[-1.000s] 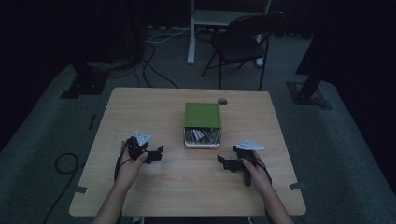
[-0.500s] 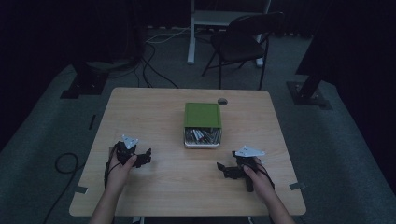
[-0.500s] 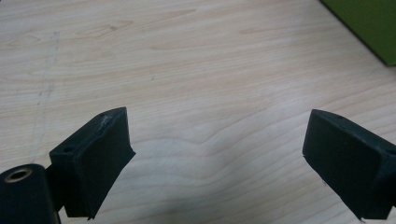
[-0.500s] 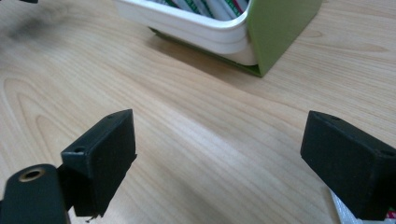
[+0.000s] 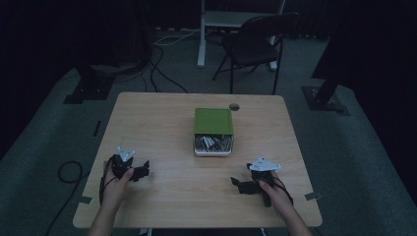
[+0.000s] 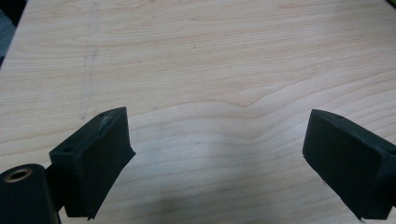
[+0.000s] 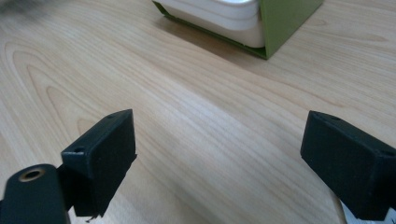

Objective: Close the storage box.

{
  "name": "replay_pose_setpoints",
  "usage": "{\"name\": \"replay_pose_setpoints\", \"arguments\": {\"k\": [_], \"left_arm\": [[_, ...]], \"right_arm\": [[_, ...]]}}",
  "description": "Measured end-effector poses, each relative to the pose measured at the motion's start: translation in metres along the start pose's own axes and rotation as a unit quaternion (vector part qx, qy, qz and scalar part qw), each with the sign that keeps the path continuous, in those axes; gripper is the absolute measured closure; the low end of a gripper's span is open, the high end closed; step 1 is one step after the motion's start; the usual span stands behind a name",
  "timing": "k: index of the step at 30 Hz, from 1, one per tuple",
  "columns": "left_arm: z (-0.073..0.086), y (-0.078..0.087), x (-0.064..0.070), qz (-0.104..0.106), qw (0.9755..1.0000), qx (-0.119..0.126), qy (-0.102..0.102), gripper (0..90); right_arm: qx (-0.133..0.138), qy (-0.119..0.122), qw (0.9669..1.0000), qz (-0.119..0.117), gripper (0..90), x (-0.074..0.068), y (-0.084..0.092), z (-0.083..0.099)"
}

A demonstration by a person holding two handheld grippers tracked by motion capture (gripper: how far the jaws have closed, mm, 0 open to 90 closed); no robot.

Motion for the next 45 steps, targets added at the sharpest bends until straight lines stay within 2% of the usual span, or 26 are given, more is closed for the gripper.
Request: {"name": "replay_pose_setpoints", "arguments": {"k": [4, 12, 14, 16, 18, 20, 22, 24, 26, 27, 30, 34, 39, 41, 45], "left_arm": [[0.007, 0.004, -0.006, -0.005, 1.0, -0.002, 0.008, 8.7], [0.02, 0.011, -0.014, -0.012, 0.9997, -0.004, 0.021, 8.7], [0.023, 0.013, -0.019, -0.015, 0.9995, -0.004, 0.028, 8.7], [0.026, 0.015, -0.023, -0.02, 0.9994, -0.007, 0.029, 8.7], [0.028, 0.016, -0.026, -0.021, 0.9991, -0.005, 0.035, 8.7], [0.03, 0.017, -0.029, -0.025, 0.9989, -0.005, 0.04, 8.7], [0.032, 0.017, -0.033, -0.027, 0.9985, -0.001, 0.047, 8.7], [0.036, 0.018, -0.039, -0.038, 0.9983, -0.008, 0.043, 8.7], [0.038, 0.018, -0.042, -0.042, 0.998, -0.008, 0.048, 8.7], [0.039, 0.018, -0.043, -0.041, 0.9978, -0.011, 0.051, 8.7], [0.042, 0.018, -0.045, -0.045, 0.9974, -0.017, 0.054, 8.7], [0.043, 0.018, -0.046, -0.047, 0.9973, -0.022, 0.052, 8.7], [0.049, 0.015, -0.049, -0.05, 0.9968, -0.031, 0.054, 8.7], [0.05, 0.014, -0.05, -0.048, 0.9965, -0.028, 0.063, 8.7], [0.05, 0.013, -0.049, -0.047, 0.9966, -0.025, 0.063, 8.7]], "right_arm": [[-0.001, 0.0, 1.0, -0.002, 10.2, -0.001, 0.005, 0.005], [-0.007, 0.016, 0.9998, -0.003, 10.2, -0.002, 0.01, 0.014], [-0.012, 0.023, 0.9997, 0.003, 10.2, -0.002, 0.01, 0.017], [-0.013, 0.015, 0.9998, 0.005, 10.2, -0.002, 0.009, 0.02], [-0.017, 0.017, 0.9997, 0.009, 10.2, -0.002, 0.008, 0.022], [-0.027, 0.029, 0.9991, 0.014, 10.2, -0.001, 0.007, 0.026], [-0.031, 0.026, 0.9989, 0.022, 10.2, 0.001, 0.006, 0.026], [-0.038, 0.028, 0.9984, 0.03, 10.2, 0.003, 0.005, 0.027], [-0.053, 0.026, 0.9974, 0.042, 10.2, 0.005, 0.004, 0.03], [-0.059, 0.025, 0.9968, 0.048, 10.2, 0.006, 0.003, 0.031], [-0.067, 0.026, 0.9965, 0.044, 10.2, 0.005, 0.002, 0.032], [-0.068, 0.028, 0.996, 0.051, 10.2, 0.007, 0.001, 0.032], [-0.068, 0.019, 0.9957, 0.059, 10.2, 0.011, 0.001, 0.032], [-0.068, 0.019, 0.9957, 0.059, 10.2, 0.011, 0.001, 0.032], [-0.068, 0.019, 0.9957, 0.059, 10.2, 0.011, 0.001, 0.032]]}}
Point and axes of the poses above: each handheld gripper's, and its own axes: y roughly backward along the jaws, z roughly out of its underside, x roughly to its right, the point moved 9 cm from there along -y, roughly forward along the jaws, and after that the axes turned 8 degrees about z, right-handed, at the moved point
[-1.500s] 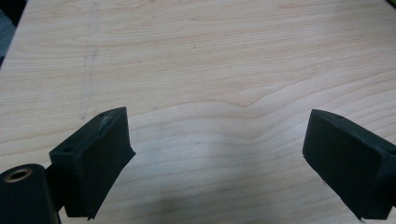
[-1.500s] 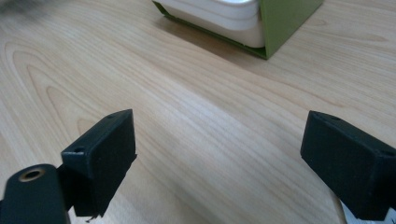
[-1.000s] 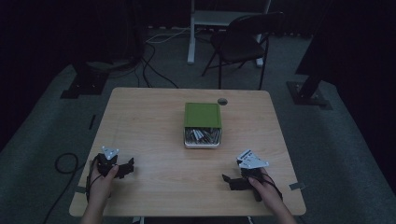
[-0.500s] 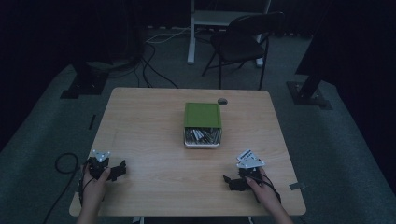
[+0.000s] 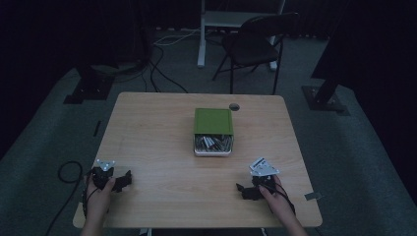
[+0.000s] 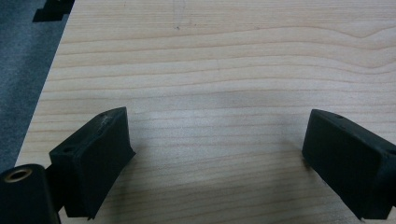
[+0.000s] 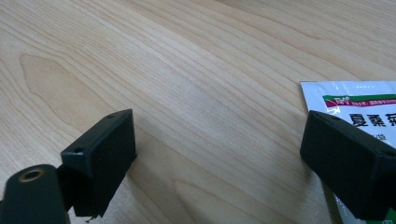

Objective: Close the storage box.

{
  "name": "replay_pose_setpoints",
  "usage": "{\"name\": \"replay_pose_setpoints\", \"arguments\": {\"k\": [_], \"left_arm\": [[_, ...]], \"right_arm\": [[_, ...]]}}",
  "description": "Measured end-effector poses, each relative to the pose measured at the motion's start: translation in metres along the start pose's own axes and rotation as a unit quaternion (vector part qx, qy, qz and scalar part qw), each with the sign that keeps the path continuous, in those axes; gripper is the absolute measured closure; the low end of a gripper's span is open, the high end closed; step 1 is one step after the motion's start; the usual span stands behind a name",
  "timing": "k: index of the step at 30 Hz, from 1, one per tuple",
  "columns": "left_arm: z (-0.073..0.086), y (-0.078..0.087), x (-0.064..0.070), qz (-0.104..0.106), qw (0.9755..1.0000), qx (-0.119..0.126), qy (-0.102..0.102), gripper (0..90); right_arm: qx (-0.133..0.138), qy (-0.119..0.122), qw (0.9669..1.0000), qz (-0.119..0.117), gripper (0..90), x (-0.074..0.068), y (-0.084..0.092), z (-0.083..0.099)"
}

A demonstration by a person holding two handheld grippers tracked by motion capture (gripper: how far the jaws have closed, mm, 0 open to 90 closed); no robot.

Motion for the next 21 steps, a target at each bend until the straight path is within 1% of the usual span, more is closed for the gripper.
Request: {"name": "replay_pose_setpoints", "arguments": {"k": [2, 4, 9, 12, 21], "left_arm": [[0.0006, -0.0006, 0.0006, 0.004, 0.9999, 0.001, 0.012, 8.7], [0.0018, -0.0001, 0.0007, 0.006, 0.9998, -0.001, 0.019, 8.7], [0.0032, 0.0011, 0.0016, -0.003, 0.9995, 0.002, 0.032, 8.7], [0.0038, 0.0016, 0.0019, -0.008, 0.9993, 0.002, 0.036, 8.7], [0.0038, 0.0015, 0.0019, -0.008, 0.9993, 0.002, 0.036, 8.7]], "right_arm": [[0.0, 0.0, 1.0, 0.0, 10.2, 0.0, 0.0, 0.0], [0.0, 0.0, 1.0, 0.0, 10.2, 0.0, 0.0, 0.0], [0.0, 0.0, 1.0, 0.0, 10.2, 0.0, 0.0, 0.0], [0.0, 0.0, 1.0, 0.0, 10.2, 0.0, 0.0, 0.0], [0.0, 0.0, 1.0, 0.0, 10.2, 0.0, 0.0, 0.0]]}}
Point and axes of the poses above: each handheld gripper's, and its own axes: y roughly backward along the jaws, z roughly out of its underside, x roughly to its right, the point moved 9 cm from there along -y, roughly forward along the jaws, and after that the axes turned 8 degrees about z, right-handed, at the moved point
